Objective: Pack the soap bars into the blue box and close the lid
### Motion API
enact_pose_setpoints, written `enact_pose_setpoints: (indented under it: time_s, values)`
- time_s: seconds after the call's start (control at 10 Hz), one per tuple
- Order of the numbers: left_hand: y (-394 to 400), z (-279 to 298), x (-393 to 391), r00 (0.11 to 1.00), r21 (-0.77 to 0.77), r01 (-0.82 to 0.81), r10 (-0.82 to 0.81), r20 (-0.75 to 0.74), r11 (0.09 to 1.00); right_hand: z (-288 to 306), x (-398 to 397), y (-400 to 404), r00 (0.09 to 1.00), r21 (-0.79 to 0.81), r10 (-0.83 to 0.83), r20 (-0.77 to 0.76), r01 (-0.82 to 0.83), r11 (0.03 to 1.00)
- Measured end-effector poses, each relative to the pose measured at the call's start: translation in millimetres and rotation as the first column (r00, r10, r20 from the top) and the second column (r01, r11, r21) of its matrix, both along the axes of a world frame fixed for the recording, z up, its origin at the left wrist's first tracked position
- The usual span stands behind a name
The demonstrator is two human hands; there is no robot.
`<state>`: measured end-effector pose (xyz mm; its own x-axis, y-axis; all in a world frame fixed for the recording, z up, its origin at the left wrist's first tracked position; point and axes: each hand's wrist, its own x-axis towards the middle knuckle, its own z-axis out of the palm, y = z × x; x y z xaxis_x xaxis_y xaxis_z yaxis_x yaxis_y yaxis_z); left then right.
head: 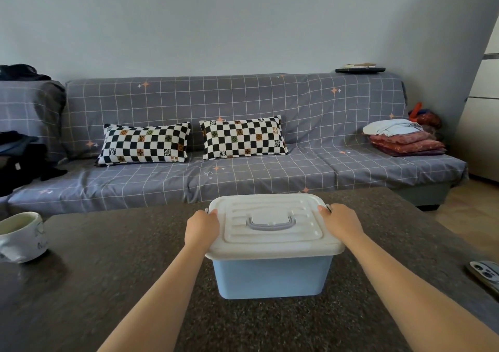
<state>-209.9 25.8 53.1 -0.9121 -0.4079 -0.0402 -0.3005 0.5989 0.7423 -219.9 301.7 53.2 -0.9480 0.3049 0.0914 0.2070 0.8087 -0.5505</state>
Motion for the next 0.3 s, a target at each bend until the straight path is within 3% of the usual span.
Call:
enact_pose_setpoints:
  time_s: [0.2, 0.3]
  values:
    - [0.0, 2.5, 10.6, 1.0, 0.026, -0.019, 0.019, 0.014, 0.999, 6.2, 5.6, 0.4, 0.995, -0.01, 0.046, 0.086, -0.045, 0.999]
    - [-0.5, 4.4, 14.3, 1.0, -0.006, 0.0, 0.0, 0.009, 1.0, 22.1, 13.4, -6.1, 0.997, -0.097, 0.072, -0.012, -0.073, 0.993]
